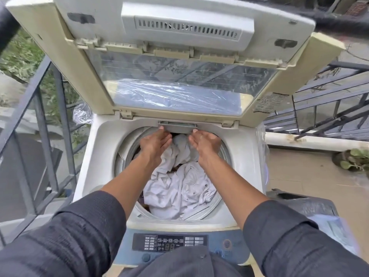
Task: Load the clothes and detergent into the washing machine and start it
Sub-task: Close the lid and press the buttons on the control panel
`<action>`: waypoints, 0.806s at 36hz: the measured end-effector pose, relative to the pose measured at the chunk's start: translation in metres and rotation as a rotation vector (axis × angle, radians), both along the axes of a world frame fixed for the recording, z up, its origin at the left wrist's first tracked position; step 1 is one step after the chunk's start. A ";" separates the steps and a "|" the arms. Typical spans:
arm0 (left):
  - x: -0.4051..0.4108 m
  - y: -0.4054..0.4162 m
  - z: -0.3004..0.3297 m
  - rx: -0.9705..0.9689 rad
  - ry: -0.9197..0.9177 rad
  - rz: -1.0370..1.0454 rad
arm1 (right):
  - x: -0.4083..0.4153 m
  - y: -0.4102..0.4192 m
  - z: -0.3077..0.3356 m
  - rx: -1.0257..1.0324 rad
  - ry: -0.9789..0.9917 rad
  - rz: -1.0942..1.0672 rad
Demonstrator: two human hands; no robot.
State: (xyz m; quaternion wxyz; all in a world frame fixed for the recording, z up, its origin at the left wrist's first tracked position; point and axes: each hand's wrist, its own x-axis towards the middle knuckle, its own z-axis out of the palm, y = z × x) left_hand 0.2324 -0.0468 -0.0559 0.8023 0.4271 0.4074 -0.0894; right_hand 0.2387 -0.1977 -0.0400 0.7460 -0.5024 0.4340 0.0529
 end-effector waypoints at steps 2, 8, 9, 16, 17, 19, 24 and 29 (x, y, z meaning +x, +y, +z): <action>0.002 0.000 0.000 -0.007 -0.001 -0.001 | 0.002 -0.001 -0.002 -0.005 -0.006 0.001; 0.006 0.001 0.001 0.008 -0.011 0.016 | 0.003 -0.002 -0.004 -0.010 -0.008 0.008; 0.006 0.001 0.001 0.009 -0.014 0.017 | 0.004 -0.002 -0.003 -0.007 -0.007 0.009; 0.009 0.000 0.002 0.058 -0.006 -0.017 | 0.006 -0.002 -0.001 -0.071 0.022 0.061; 0.008 0.001 0.002 0.064 -0.006 -0.033 | 0.005 -0.003 -0.001 -0.100 0.028 0.085; 0.005 0.001 0.002 0.073 -0.003 -0.052 | 0.004 -0.005 0.001 -0.171 0.034 0.145; -0.002 0.001 0.007 0.090 0.003 -0.118 | -0.001 -0.007 0.005 -0.303 -0.019 0.291; -0.016 -0.002 0.026 0.157 -0.053 -0.188 | -0.012 -0.005 0.024 -0.397 -0.123 0.405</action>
